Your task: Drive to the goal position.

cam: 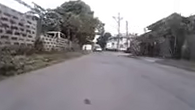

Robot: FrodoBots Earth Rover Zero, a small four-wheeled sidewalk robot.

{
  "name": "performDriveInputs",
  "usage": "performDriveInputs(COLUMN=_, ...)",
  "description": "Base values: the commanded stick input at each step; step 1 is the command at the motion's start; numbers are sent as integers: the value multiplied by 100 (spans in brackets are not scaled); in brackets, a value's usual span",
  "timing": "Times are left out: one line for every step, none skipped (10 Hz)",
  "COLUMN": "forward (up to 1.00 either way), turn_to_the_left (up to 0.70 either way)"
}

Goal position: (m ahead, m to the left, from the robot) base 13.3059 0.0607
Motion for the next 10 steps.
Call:
performDriveInputs(forward=100, turn_to_the_left=7)
performDriveInputs(forward=100, turn_to_the_left=7)
performDriveInputs(forward=100, turn_to_the_left=7)
performDriveInputs(forward=100, turn_to_the_left=7)
performDriveInputs(forward=100, turn_to_the_left=7)
performDriveInputs(forward=100, turn_to_the_left=7)
performDriveInputs(forward=100, turn_to_the_left=7)
performDriveInputs(forward=100, turn_to_the_left=7)
performDriveInputs(forward=100, turn_to_the_left=7)
performDriveInputs(forward=100, turn_to_the_left=7)
